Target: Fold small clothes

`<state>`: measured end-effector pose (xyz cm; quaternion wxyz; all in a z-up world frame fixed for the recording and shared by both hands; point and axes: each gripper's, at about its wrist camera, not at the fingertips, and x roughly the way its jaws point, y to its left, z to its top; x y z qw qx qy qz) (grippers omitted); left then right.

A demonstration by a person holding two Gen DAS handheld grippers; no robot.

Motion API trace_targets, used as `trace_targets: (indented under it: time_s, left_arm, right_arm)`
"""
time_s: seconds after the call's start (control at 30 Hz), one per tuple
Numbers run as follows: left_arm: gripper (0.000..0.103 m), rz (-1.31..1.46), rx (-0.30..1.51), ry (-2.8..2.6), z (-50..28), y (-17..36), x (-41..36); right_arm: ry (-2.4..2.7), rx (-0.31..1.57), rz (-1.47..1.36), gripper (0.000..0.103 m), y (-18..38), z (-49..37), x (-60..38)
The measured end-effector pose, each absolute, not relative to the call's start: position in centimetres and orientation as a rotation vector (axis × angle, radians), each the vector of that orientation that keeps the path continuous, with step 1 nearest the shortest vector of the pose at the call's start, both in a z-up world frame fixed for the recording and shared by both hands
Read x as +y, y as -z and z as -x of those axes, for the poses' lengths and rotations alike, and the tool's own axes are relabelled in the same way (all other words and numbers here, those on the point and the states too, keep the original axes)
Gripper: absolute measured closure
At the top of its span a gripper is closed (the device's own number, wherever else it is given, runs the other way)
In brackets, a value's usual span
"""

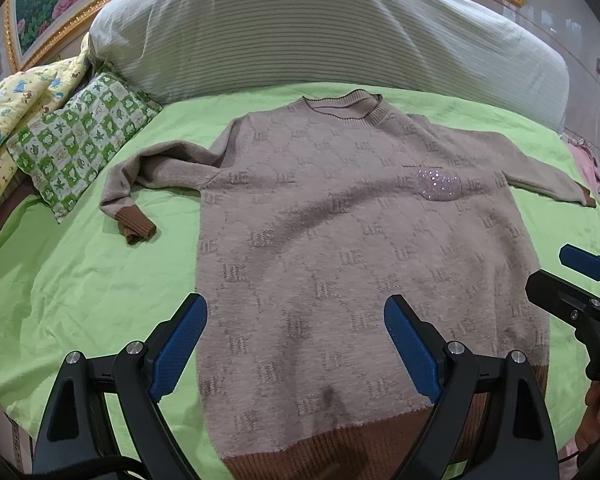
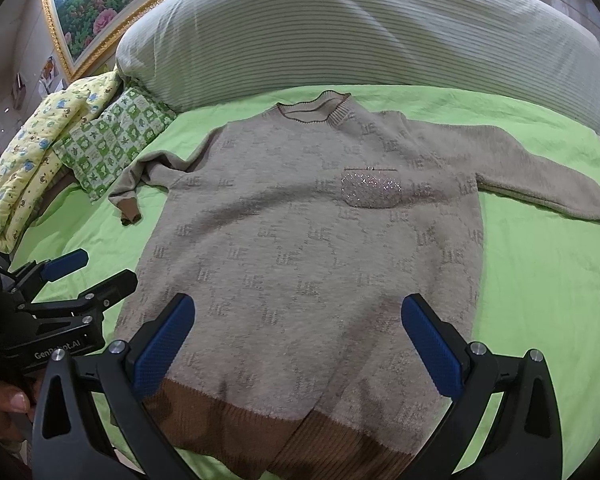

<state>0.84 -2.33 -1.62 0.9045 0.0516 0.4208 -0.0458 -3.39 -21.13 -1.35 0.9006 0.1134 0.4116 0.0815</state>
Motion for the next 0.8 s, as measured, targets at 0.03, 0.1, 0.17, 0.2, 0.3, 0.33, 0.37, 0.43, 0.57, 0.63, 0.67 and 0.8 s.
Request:
trace_targets:
  time_s: [0.03,0.1,0.17,0.2,0.3,0.33,0.37,0.43,0.57,0.63,0.67,0.8]
  left_arm:
    - [0.012,-0.102,0.867,0.098,-0.9,1.7,-2.4]
    - [0.012,-0.105,0.877,0.098,-1.1,1.9,-2.5]
    - [0.012,-0.106,0.879,0.097,-1.4,2.0,-2.6]
    - [0.012,-0.108,0.883,0.095,-1.6,2.1,-2.6]
    - [0.012,-0.107,0.898,0.077,-2.8,2.4,-2.4]
    - [0.012,-0.103,0.901,0.074,-3.2,2.5,-2.4]
    - [0.012,-0.098,0.904,0.072,-3.6,2.6,-2.3]
    - [0.012,-0.085,0.906,0.068,-4.8,2.7,-2.3]
    - [0.012,-0.086,0.908,0.074,-7.5,2.7,-2.7]
    - [0.012,-0.100,0.913,0.071,-9.1,2.7,-3.1]
    - [0.012,-0.106,0.922,0.067,-9.8,2.8,-3.2]
    - [0.012,-0.105,0.942,0.061,-13.8,3.1,-3.8]
  right_arm:
    - [-0.170,0.853,-0.238,0.000,1.4,3.3,-21.2]
    - [-0.169,0.855,-0.248,0.000,1.6,3.2,-21.4]
    - [-0.171,0.855,-0.278,0.000,1.7,3.1,-21.8]
    - [-0.167,0.857,-0.295,0.000,1.9,3.0,-22.2]
    - [-0.140,0.854,-0.345,0.000,2.2,2.8,-24.1]
    - [-0.126,0.853,-0.359,0.001,2.3,2.7,-24.8]
    - [-0.101,0.852,-0.379,0.002,2.4,2.5,-25.9]
    - [-0.051,0.855,-0.402,0.007,2.5,2.3,-28.0]
    - [0.078,0.843,-0.476,0.011,2.9,1.8,-33.6]
    - [0.152,0.827,-0.533,0.013,3.2,1.4,-37.3]
    - [0.179,0.819,-0.552,0.013,3.3,1.2,-38.7]
    - [0.317,0.782,-0.665,0.014,4.2,0.3,-45.9]
